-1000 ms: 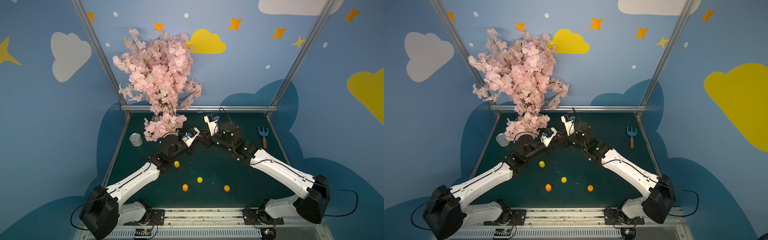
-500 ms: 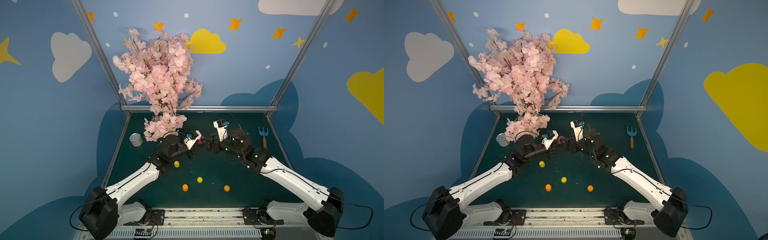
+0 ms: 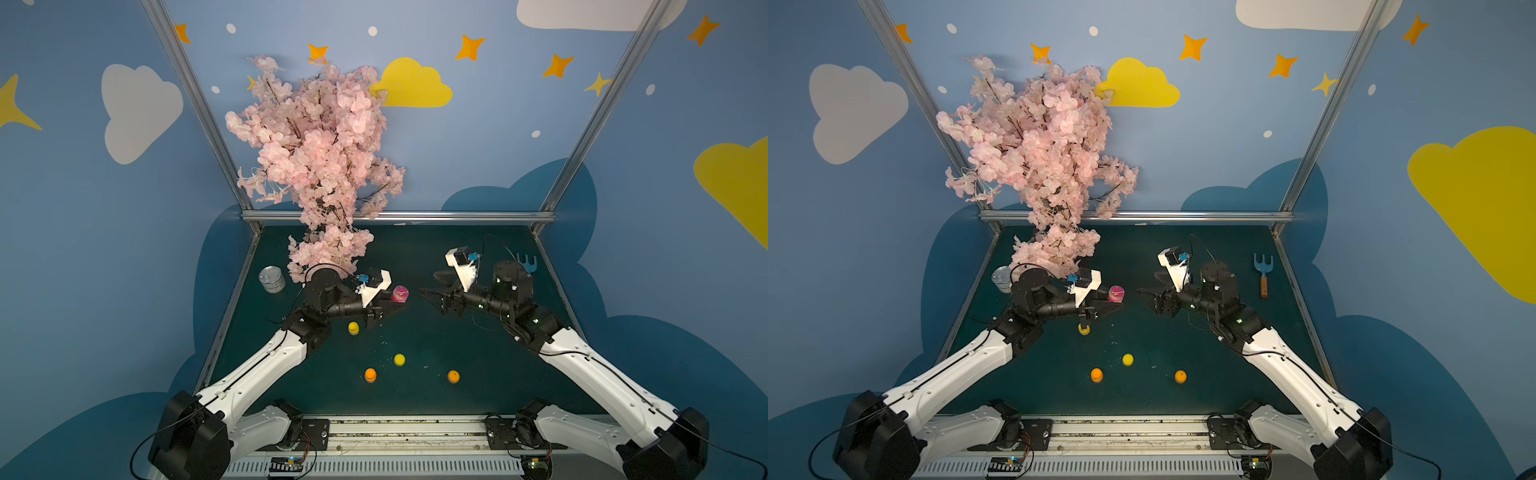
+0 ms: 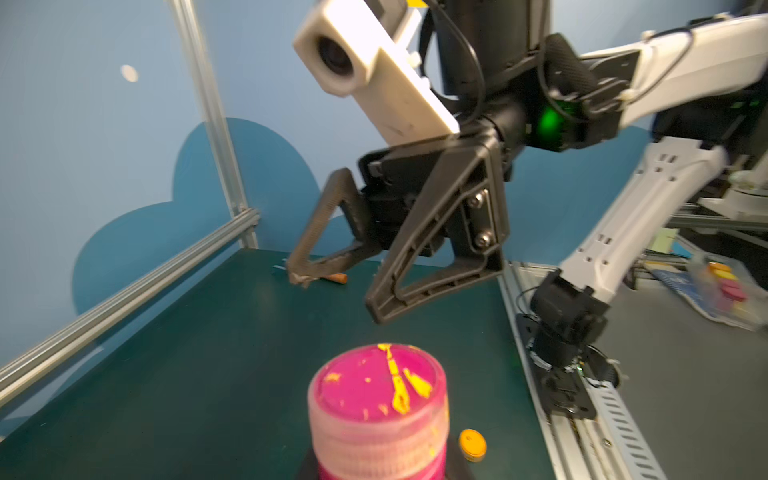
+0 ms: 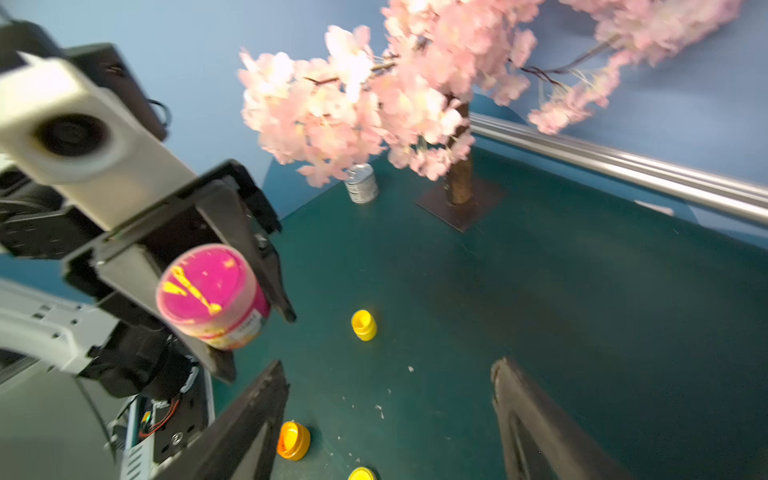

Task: Close the paint jar lid
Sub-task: Screw the lid onto the paint jar.

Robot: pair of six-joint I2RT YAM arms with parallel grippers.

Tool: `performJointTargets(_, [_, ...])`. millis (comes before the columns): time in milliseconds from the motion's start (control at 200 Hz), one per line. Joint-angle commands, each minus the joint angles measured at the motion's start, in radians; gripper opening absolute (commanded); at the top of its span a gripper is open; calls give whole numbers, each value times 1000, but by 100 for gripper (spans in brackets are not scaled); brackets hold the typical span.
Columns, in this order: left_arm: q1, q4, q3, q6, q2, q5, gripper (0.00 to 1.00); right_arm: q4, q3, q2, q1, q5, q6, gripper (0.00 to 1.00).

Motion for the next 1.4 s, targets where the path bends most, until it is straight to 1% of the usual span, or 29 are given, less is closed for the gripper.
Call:
performJointTargets(0, [8, -30, 33, 8, -3, 179, 12, 150, -16, -9, -6, -214, -46, 78])
performJointTargets(95, [10, -11, 40, -15, 21, 249, 12, 197, -7, 14, -7, -362, -47, 77])
performJointTargets(170, [10, 9, 45, -31, 33, 278, 12, 182, 23, 40, -7, -457, -53, 74])
performJointTargets(255, [10, 22, 47, -39, 42, 294, 12, 110, 66, 60, -7, -507, -68, 71])
performJointTargets(355, [10, 35, 51, -41, 47, 295, 12, 68, 91, 78, 1, -509, -84, 70])
performJointTargets(766, [8, 63, 69, -59, 80, 298, 12, 115, 109, 147, 50, -517, -90, 67])
performJointTargets(986, [8, 59, 75, -57, 83, 296, 12, 115, 127, 162, 58, -520, -94, 60])
performJointTargets(1181, [9, 46, 74, -50, 84, 295, 12, 104, 125, 147, 59, -491, -112, 61])
performJointTargets(1317, [8, 46, 76, -48, 85, 293, 12, 107, 119, 144, 64, -471, -111, 58])
performJointTargets(1392, [8, 45, 77, -49, 85, 293, 12, 109, 120, 151, 67, -471, -104, 53])
